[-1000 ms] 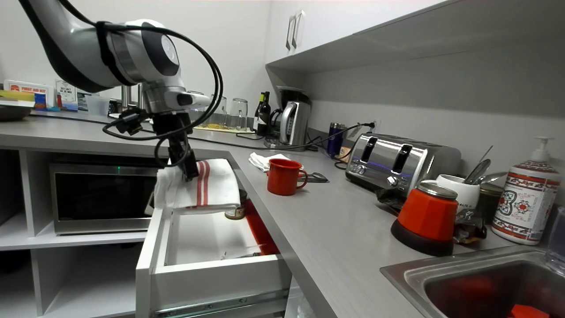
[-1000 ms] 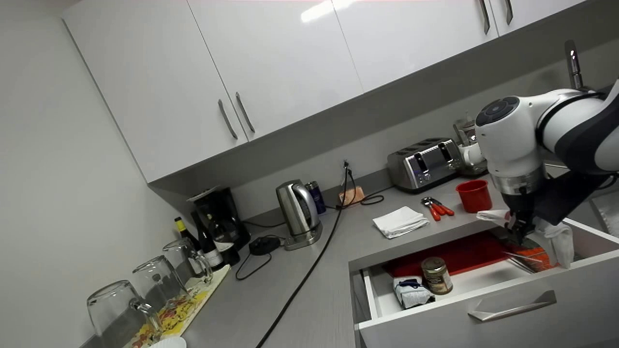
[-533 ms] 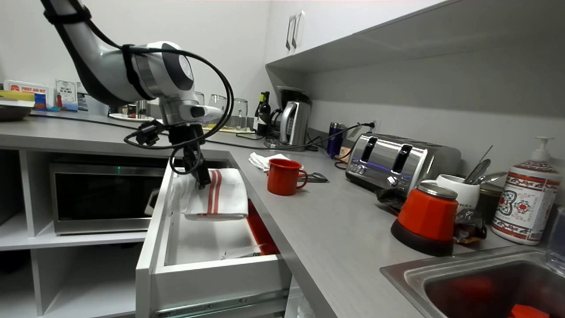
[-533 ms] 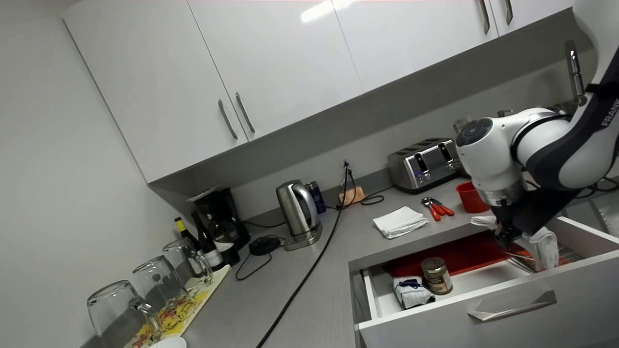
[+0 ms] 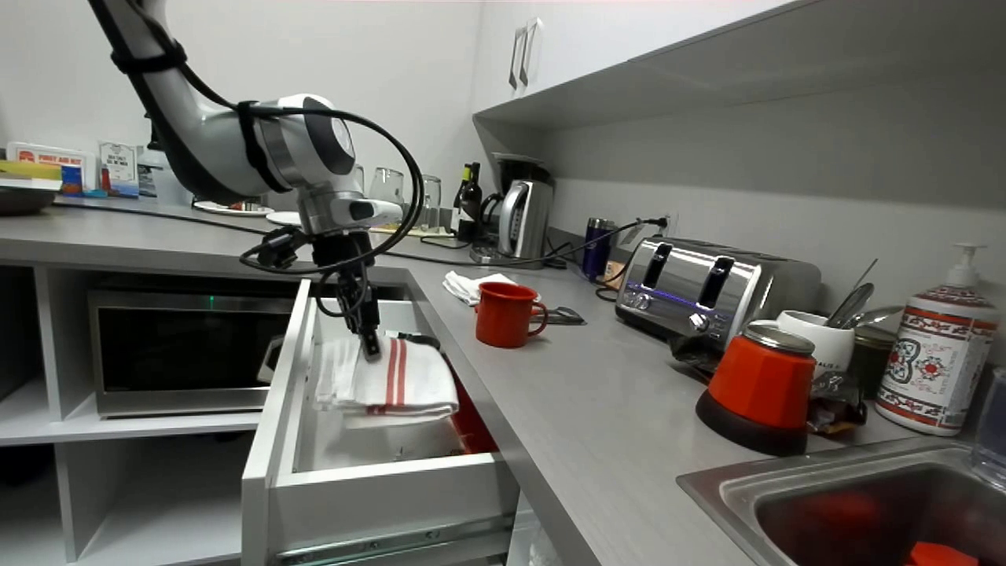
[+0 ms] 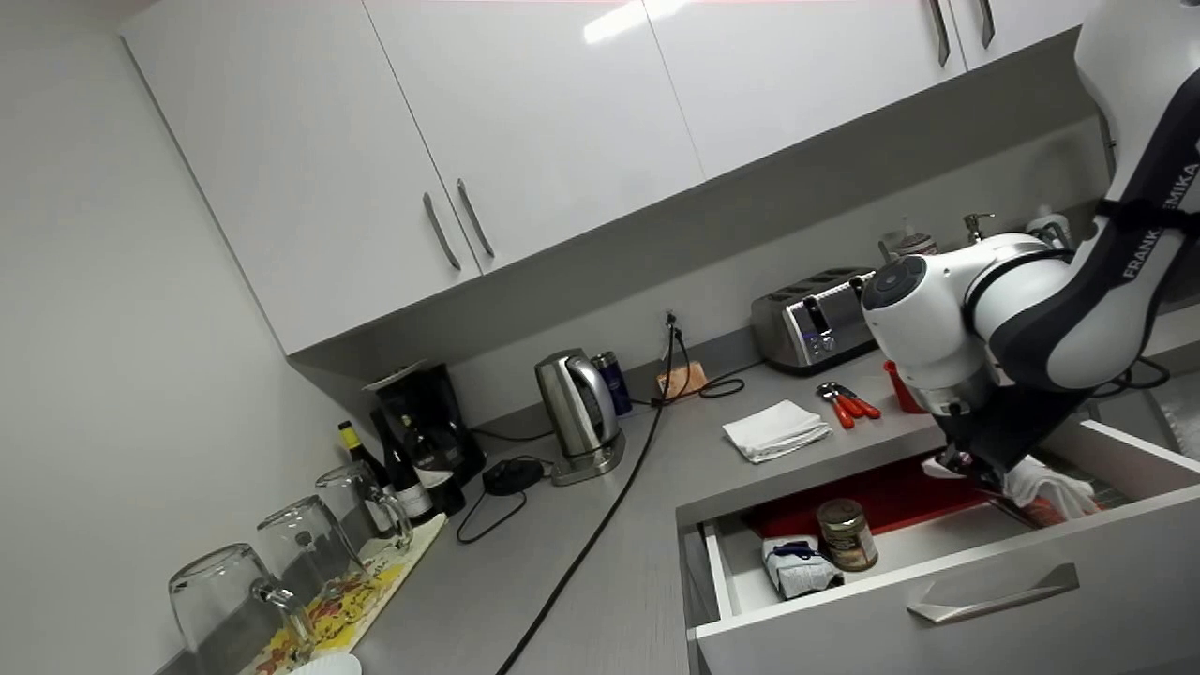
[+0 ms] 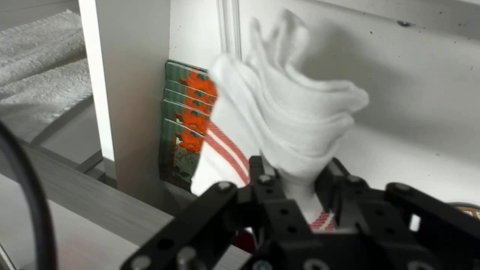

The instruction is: Open the top most drawer, pick up the towel from the countertop, put it in the drawer and close the drawer.

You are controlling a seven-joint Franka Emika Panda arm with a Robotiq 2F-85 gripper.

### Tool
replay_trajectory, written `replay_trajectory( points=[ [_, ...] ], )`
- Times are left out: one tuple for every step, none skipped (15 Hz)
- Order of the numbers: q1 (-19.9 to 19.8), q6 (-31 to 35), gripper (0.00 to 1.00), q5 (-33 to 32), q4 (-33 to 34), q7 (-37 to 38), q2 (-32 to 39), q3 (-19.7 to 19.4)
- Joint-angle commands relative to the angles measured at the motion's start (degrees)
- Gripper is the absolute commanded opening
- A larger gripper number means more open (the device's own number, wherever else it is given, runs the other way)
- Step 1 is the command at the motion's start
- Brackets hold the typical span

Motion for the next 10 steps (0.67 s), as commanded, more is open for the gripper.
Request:
replay_trajectory(
  points=[
    [1.53,-1.87,0.62,0.06,2.25,1.23,1.46,-1.07],
    [1.52,-1.66,0.69,0.08,2.25,1.39,1.46,-1.16],
    [1.43,-1.59,0.78,0.22,2.32,1.31,1.43,-1.18],
    [1.34,-1.52,0.84,0.30,2.33,1.27,1.32,-1.23],
    [1.26,-1.45,0.92,0.34,2.30,1.22,1.22,-1.29],
    [1.07,-1.34,0.98,0.53,2.17,0.83,0.98,-1.25],
    [0.66,-1.34,1.00,1.25,1.77,-0.14,0.45,-0.90],
    [0.52,-1.07,1.00,1.75,1.20,-0.23,-0.17,-0.74],
    [0.30,-0.64,1.00,2.38,0.20,-0.77,-1.20,-0.39],
    [0.30,0.30,1.00,2.57,-1.37,-0.73,-2.79,-0.24]
  ],
)
